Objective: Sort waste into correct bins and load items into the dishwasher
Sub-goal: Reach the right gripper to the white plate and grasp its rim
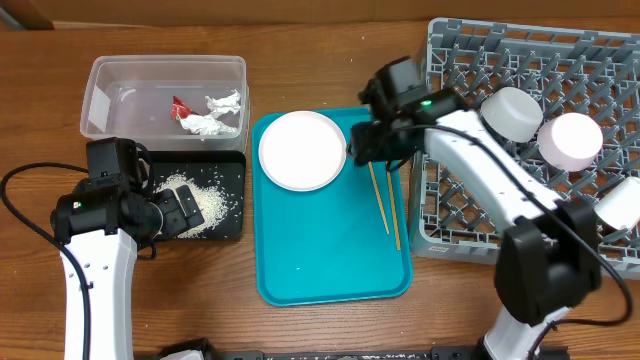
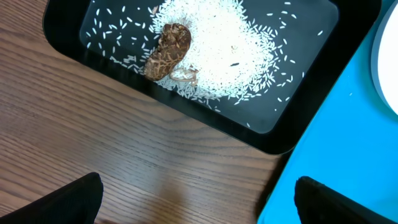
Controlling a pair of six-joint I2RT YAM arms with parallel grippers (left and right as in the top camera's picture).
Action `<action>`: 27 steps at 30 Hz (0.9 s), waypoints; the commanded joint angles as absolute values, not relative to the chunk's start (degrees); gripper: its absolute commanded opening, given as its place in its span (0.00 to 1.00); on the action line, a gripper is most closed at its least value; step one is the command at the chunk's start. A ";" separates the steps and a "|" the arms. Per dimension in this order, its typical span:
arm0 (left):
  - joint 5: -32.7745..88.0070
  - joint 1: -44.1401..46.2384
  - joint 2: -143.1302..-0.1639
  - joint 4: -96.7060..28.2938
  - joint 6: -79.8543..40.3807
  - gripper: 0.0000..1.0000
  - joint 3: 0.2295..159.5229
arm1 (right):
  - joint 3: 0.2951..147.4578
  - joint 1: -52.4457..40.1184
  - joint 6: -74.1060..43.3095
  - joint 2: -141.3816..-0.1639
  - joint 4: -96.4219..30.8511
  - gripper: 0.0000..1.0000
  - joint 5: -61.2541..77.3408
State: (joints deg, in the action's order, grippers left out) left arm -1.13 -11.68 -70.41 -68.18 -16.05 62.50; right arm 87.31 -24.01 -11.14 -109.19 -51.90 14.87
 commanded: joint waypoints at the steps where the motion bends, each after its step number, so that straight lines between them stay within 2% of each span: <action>1: -1.30 -11.99 -70.50 -68.34 -15.42 1.00 62.85 | 87.70 -25.08 -16.51 -112.03 -50.70 0.53 9.43; 6: -1.30 -11.99 -70.50 -68.31 -15.44 1.00 62.85 | 87.70 -25.08 -20.27 -116.16 -46.87 0.52 13.32; 10: -1.30 -11.99 -70.50 -68.31 -15.44 1.00 62.85 | 87.70 -25.08 -21.56 -118.83 -45.04 0.47 14.04; 24: -1.30 -11.99 -70.50 -68.31 -15.42 1.00 62.85 | 87.37 -25.15 -27.92 -123.31 -43.20 0.47 14.59; 26: -1.30 -11.97 -70.50 -68.31 -15.44 1.00 62.85 | 87.37 -25.19 -28.21 -123.50 -43.35 0.40 15.20; 27: -1.30 -11.97 -70.50 -68.34 -15.44 1.00 62.85 | 87.37 -25.19 -28.49 -123.50 -43.35 0.31 15.38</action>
